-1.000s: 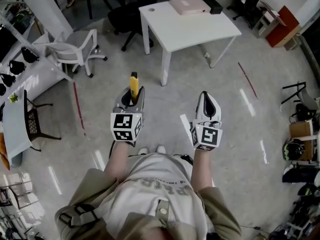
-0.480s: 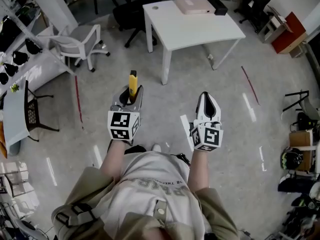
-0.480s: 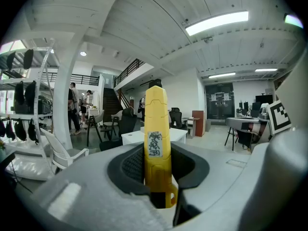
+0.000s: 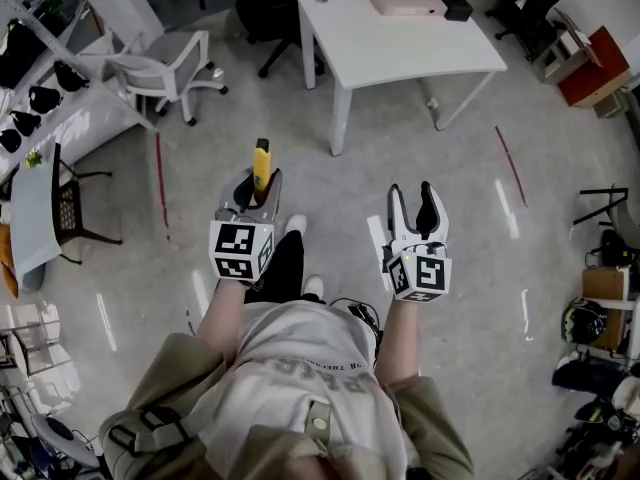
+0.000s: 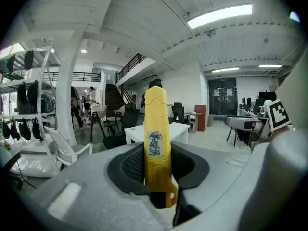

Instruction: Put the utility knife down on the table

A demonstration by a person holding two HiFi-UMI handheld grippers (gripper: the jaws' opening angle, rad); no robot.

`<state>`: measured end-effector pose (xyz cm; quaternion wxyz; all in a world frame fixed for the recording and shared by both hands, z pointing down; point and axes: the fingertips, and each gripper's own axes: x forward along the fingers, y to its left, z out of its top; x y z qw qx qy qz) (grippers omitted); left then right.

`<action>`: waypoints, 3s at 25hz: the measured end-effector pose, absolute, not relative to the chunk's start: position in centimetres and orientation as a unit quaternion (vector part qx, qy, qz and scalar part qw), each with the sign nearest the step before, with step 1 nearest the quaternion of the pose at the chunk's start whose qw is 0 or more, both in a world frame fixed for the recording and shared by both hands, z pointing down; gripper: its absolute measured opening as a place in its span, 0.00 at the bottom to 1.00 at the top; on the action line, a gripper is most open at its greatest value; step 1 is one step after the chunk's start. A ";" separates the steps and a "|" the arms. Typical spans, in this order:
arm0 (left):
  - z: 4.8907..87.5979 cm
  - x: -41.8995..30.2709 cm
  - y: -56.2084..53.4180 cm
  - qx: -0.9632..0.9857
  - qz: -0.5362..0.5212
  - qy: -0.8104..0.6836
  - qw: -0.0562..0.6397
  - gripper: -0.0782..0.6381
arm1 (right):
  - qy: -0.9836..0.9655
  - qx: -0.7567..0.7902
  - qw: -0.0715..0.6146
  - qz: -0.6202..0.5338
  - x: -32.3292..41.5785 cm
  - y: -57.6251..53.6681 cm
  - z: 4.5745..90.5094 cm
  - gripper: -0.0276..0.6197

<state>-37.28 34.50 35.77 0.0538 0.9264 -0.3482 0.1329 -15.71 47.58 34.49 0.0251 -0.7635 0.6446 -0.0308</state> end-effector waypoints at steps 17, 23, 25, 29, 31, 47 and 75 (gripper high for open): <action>36.7 -28.3 19.6 0.947 0.126 -0.290 0.061 0.25 | 0.612 -0.789 0.011 -0.044 -9.3 34.9 35.4 0.39; 35.7 -24.0 12.5 0.956 0.114 -0.262 0.058 0.25 | 0.591 -0.806 0.009 -0.035 -6.0 29.1 34.3 0.39; 35.6 -22.9 10.9 0.959 0.113 -0.253 0.057 0.25 | 0.584 -0.811 0.010 -0.037 -5.1 27.7 34.3 0.39; 36.0 -21.5 7.9 0.961 0.118 -0.244 0.056 0.25 | 0.576 -0.816 0.001 -0.039 -4.0 25.0 34.6 0.39; 36.5 -20.9 6.8 0.961 0.122 -0.241 0.059 0.25 | 0.574 -0.818 0.001 -0.047 -3.4 24.1 35.2 0.39; 39.6 -15.6 1.3 0.945 0.147 -0.277 0.087 0.25 | 0.602 -0.794 -0.002 -0.086 3.5 17.4 38.0 0.39; 42.1 -0.3 -3.7 0.916 0.190 -0.338 0.100 0.25 | 0.691 -0.713 -0.021 -0.117 19.4 7.5 41.0 0.39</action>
